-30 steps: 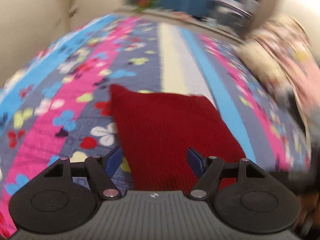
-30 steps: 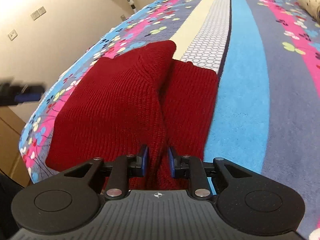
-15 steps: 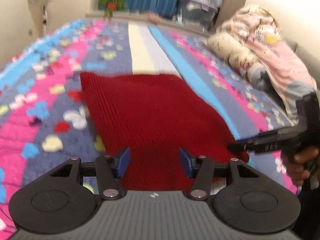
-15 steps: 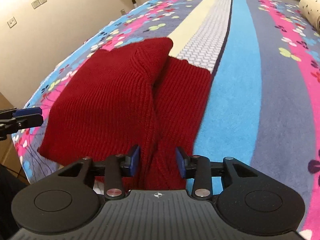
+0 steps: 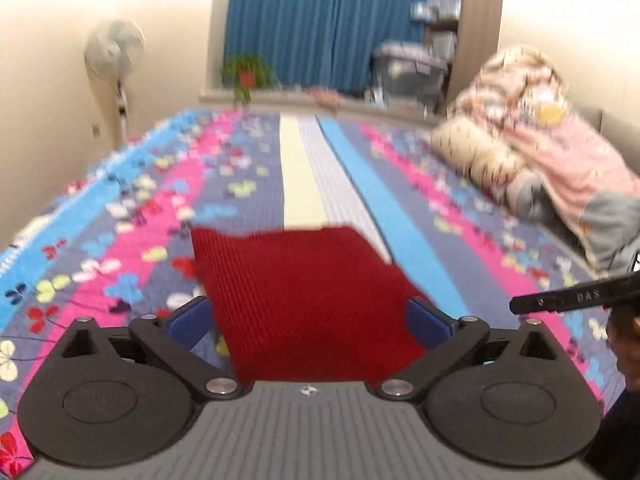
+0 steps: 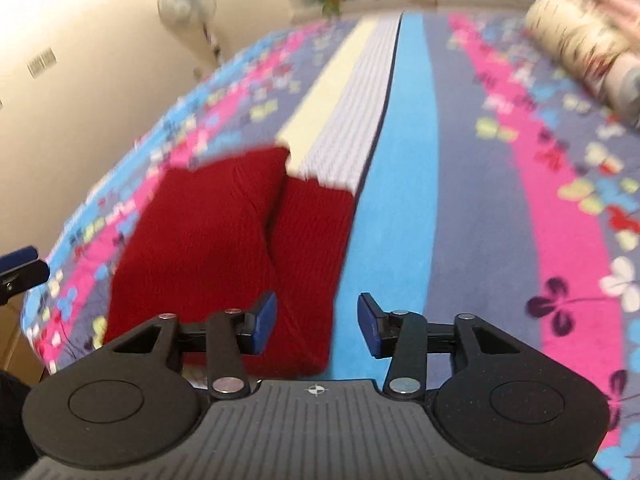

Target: Fold small clothes

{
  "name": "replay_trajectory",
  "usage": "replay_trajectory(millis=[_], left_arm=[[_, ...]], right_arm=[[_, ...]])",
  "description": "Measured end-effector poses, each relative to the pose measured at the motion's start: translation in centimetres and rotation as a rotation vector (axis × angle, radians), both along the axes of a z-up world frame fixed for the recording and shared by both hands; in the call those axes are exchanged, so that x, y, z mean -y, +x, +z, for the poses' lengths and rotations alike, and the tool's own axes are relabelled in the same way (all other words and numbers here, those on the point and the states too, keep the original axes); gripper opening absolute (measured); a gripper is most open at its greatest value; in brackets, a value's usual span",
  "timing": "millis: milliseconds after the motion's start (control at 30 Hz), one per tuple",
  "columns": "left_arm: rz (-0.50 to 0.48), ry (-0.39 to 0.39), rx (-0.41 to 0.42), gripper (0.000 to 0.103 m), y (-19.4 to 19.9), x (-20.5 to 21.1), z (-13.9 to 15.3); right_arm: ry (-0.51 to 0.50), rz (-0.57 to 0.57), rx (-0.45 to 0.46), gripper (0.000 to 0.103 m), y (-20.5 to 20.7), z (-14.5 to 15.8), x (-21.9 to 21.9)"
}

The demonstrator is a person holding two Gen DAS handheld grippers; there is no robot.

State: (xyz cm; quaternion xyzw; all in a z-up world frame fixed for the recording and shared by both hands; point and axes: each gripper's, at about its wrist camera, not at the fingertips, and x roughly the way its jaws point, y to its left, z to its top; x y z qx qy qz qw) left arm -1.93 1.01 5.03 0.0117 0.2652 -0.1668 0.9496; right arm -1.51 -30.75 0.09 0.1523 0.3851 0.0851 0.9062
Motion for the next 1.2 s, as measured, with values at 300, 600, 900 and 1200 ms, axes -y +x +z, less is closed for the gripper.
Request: replay_trajectory(millis=[300, 600, 900, 1200], left_arm=[[0.162, 0.036, 0.039, 0.102, -6.2, 3.4, -3.8], [0.322, 0.060, -0.032, 0.102, -5.4, 3.6, -5.0], [0.328, 0.129, -0.120, 0.102, -3.9, 3.3, -6.9], [0.340, 0.132, -0.151, 0.102, -3.3, 3.0, -7.5]], right_arm=[[-0.127, -0.004, 0.155, 0.081, -5.5, -1.2, -4.3], [-0.153, -0.030, 0.108, 0.081, -3.4, -3.1, -5.1], [-0.184, 0.025, 0.131, 0.082, -2.8, -3.5, -7.4], [-0.215, 0.050, 0.125, 0.082, -2.1, -3.7, -8.3]])
